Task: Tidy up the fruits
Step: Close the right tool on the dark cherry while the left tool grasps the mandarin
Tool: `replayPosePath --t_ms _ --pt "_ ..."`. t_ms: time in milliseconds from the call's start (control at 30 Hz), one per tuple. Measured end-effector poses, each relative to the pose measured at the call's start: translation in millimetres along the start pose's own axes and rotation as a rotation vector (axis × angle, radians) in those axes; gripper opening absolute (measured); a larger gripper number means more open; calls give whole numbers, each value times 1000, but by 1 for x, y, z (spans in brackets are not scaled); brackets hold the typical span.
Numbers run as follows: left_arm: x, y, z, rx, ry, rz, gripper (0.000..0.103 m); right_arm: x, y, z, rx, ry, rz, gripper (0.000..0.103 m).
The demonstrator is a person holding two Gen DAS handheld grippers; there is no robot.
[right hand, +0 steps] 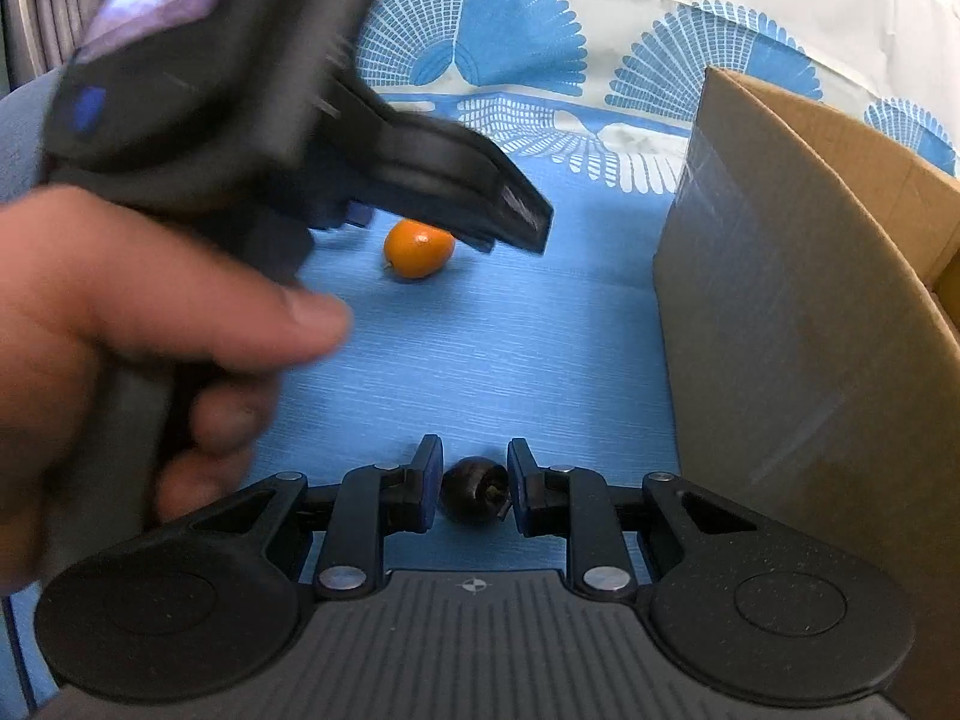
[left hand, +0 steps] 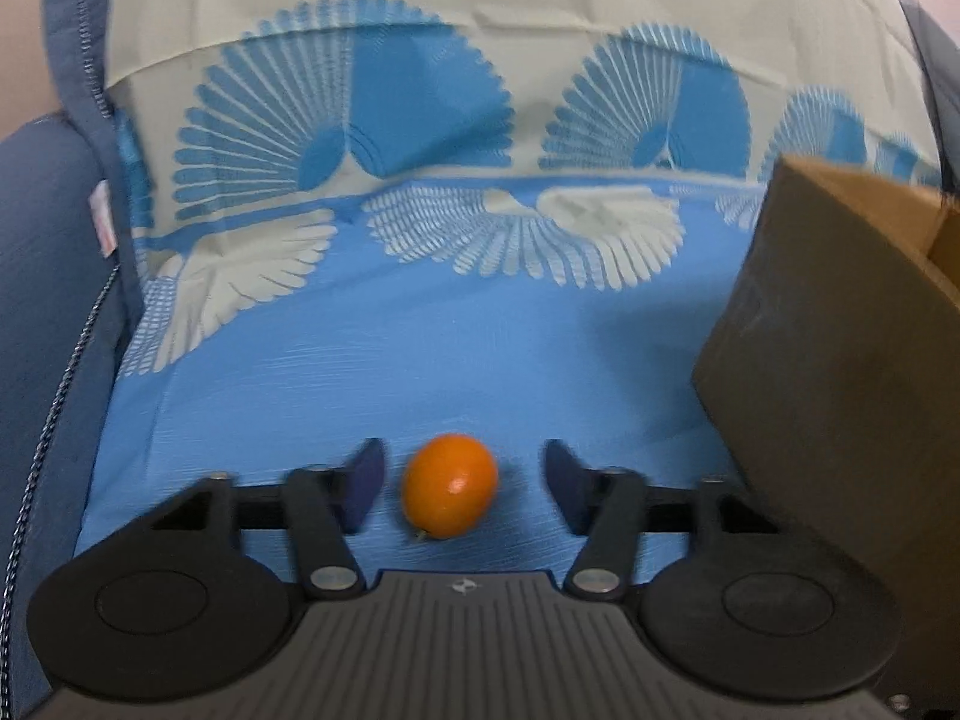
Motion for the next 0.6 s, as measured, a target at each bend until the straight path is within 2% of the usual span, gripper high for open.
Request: replayPosePath --t_ms 33,233,433,500,600 --pt "3 -1 -1 11 3 13 41 -1 1 -1 -8 -1 -1 25" --pt "-8 9 3 -25 -19 15 40 -10 6 -4 -37 -22 19 25" --pt "-44 32 -3 -53 -8 47 40 -23 19 -6 -106 -71 55 24" --pt "-57 43 -8 -79 6 63 40 -28 22 -10 -115 -77 64 24" --pt "-74 60 -21 -132 78 82 40 -37 20 -12 -113 -78 73 24"
Point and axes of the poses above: each gripper's, at about its wrist camera, not at the fingertips, and x roughly the way its jaws point, y to its left, z to its top, the point moved 6 cm from there along x, roughly the way its jaws point, and after that the axes turned 14 degrees about z, right-handed, at the moved point
